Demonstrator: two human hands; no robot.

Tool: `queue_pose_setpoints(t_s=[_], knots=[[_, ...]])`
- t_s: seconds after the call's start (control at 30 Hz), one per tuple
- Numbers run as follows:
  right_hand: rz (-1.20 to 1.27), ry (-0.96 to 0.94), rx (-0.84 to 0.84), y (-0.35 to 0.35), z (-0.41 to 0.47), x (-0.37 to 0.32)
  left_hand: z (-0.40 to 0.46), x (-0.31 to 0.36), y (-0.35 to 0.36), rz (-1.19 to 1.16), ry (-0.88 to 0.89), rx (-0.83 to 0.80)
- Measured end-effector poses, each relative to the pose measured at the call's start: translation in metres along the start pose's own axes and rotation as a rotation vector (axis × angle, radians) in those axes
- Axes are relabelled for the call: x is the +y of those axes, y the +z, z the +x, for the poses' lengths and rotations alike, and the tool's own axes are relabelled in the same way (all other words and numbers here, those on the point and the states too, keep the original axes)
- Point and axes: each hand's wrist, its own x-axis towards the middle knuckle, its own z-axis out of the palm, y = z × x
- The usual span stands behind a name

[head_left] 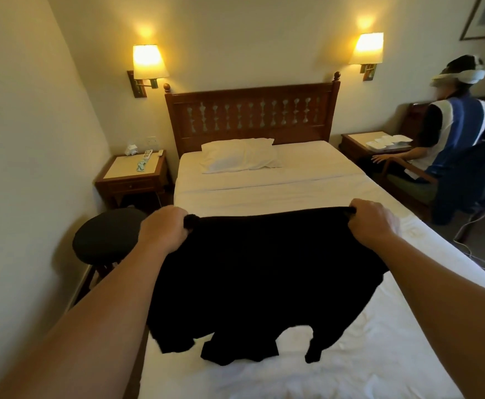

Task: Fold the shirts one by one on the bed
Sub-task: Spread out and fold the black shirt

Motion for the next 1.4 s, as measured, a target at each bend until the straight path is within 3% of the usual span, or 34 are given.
queue_pose_setpoints(t_s=[0.03,0.1,0.2,0.37,0.47,0.57,0.63,0.83,0.9,1.0,1.07,1.17,1.27,1.33,1.4], knots=[[-0.021,-0.019,0.003,-0.001,0.002,0.0,0.002,-0.001,-0.001,0.06,0.001,0.068],[-0.018,-0.03,0.0,0.002,0.006,0.001,0.01,-0.005,-0.001,0.018,-0.021,0.036],[0.014,0.038,-0.074,0.022,0.006,0.008,0.016,-0.01,0.011,-0.235,-0.126,-0.181],[0.003,0.133,-0.439,0.078,0.009,0.036,-0.009,-0.01,0.046,-0.221,-0.321,-0.664],[-0.005,0.128,-0.574,0.082,0.023,0.039,-0.001,-0.01,0.039,-0.351,-0.513,-0.873],[-0.014,0.096,-0.651,0.062,0.064,0.029,0.043,-0.01,0.012,-0.443,-0.582,-0.89],[0.027,0.071,-0.599,0.051,0.098,0.02,0.078,-0.006,-0.009,-0.442,-0.576,-0.856],[0.036,0.075,-0.348,0.083,0.24,0.0,0.235,0.0,-0.004,0.003,-0.505,-0.741],[-0.033,0.065,-0.272,0.112,0.291,-0.003,0.29,0.002,0.029,0.106,-0.487,-0.608],[-0.135,-0.015,-0.078,0.17,0.359,-0.006,0.354,0.003,0.1,0.272,-0.461,-0.201],[-0.138,-0.053,0.008,0.225,0.394,0.003,0.381,0.014,0.16,0.456,-0.428,-0.105],[-0.022,0.024,-0.058,0.314,0.41,0.038,0.396,0.03,0.271,0.452,-0.367,-0.176],[0.044,0.228,-0.269,0.405,0.384,0.101,0.381,0.041,0.392,0.353,-0.194,-0.283],[0.126,0.375,-0.395,0.456,0.355,0.145,0.358,0.05,0.463,0.235,-0.096,-0.488],[0.179,0.485,-0.464,0.487,0.324,0.172,0.331,0.057,0.509,0.15,-0.116,-0.657]])
